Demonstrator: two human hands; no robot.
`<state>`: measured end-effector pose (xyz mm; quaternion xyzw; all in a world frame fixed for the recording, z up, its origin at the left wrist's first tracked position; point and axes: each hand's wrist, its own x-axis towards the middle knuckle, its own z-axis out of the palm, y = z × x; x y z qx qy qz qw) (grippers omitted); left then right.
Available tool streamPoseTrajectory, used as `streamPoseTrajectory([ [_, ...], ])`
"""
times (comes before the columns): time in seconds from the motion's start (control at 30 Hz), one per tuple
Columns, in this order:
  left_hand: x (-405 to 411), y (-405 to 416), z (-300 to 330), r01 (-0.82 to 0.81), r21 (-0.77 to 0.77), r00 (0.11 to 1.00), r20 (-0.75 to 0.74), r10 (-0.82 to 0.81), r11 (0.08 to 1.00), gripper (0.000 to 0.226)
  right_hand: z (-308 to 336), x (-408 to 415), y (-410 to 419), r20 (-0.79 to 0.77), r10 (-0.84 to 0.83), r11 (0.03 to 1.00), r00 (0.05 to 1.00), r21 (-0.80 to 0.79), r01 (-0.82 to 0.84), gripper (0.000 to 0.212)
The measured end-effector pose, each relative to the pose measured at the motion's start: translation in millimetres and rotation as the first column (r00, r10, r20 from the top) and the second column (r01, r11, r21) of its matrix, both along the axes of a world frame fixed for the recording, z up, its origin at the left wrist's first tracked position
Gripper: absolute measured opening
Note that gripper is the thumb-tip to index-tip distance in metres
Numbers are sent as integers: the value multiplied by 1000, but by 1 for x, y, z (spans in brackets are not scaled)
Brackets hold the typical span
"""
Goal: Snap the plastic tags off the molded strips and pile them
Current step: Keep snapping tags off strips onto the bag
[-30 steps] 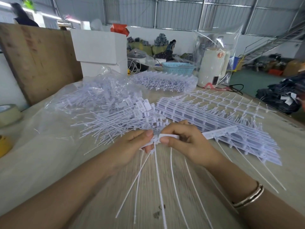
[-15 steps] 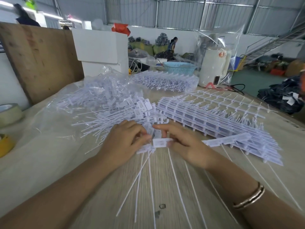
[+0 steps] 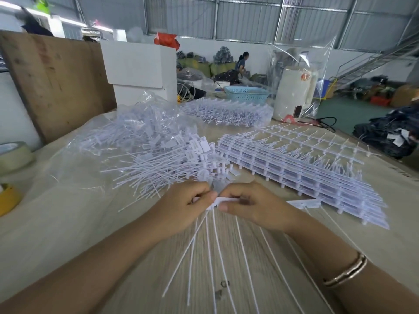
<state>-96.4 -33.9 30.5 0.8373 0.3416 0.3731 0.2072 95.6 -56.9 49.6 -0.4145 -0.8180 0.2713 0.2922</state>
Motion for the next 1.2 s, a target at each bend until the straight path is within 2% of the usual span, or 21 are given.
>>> streamPoseTrajectory([
  [0.07,0,2,1,-21,-165,998,58,31,986,42,-2,-2,0,-71,-10,999,997,36,13,8],
  [0.17,-1,-1,6,52,-383,971,234,42,922,37,-3,-5,-1,-108,-41,987,993,151,57,10],
  [0.3,1,-4,5,109,-509,938,338,82,854,34,-5,-9,-2,-99,-99,941,990,316,126,11],
  [0.37,4,-4,4,188,-569,899,429,94,801,34,-6,-10,-2,-90,-144,898,985,407,169,12],
  [0.43,6,-4,2,231,-581,879,468,88,780,36,-5,-11,-2,-92,-151,881,984,439,177,13],
  [0.53,5,-5,3,252,-545,882,469,42,800,33,-1,-10,-1,-230,-35,951,973,292,103,8],
  [0.63,5,-7,6,307,-513,855,518,4,801,34,3,-9,-3,-363,64,982,930,187,6,14],
  [0.77,8,-14,11,369,-507,823,568,-20,779,28,4,-8,-3,-410,98,986,907,161,-34,15],
  [0.87,12,-15,13,390,-489,794,608,-16,780,28,6,-10,-4,-414,112,978,903,209,-25,13],
  [0.93,14,-13,15,440,-492,739,674,8,751,31,7,-9,-4,-484,96,974,870,224,17,14],
  [1.0,8,-10,18,522,-489,654,755,39,699,38,9,-2,-2,-616,29,984,788,158,87,16],
  [1.03,3,-9,18,497,-483,667,744,39,721,39,9,2,-1,-639,14,987,769,132,92,15],
  [1.07,-2,-7,16,390,-475,746,666,32,788,37,9,5,0,-611,15,989,791,124,77,16],
  [1.1,-7,-4,13,234,-428,857,515,23,873,36,7,7,1,-527,23,988,850,139,60,21],
  [1.13,-10,0,11,77,-305,949,315,24,949,36,4,8,3,-385,16,983,923,177,56,28],
  [1.17,-12,6,8,-26,-124,994,101,39,992,39,0,8,6,-227,-13,973,974,224,65,33],
  [1.2,-12,11,4,-73,43,995,-59,75,996,41,-3,8,9,-100,-49,963,994,258,74,36],
])
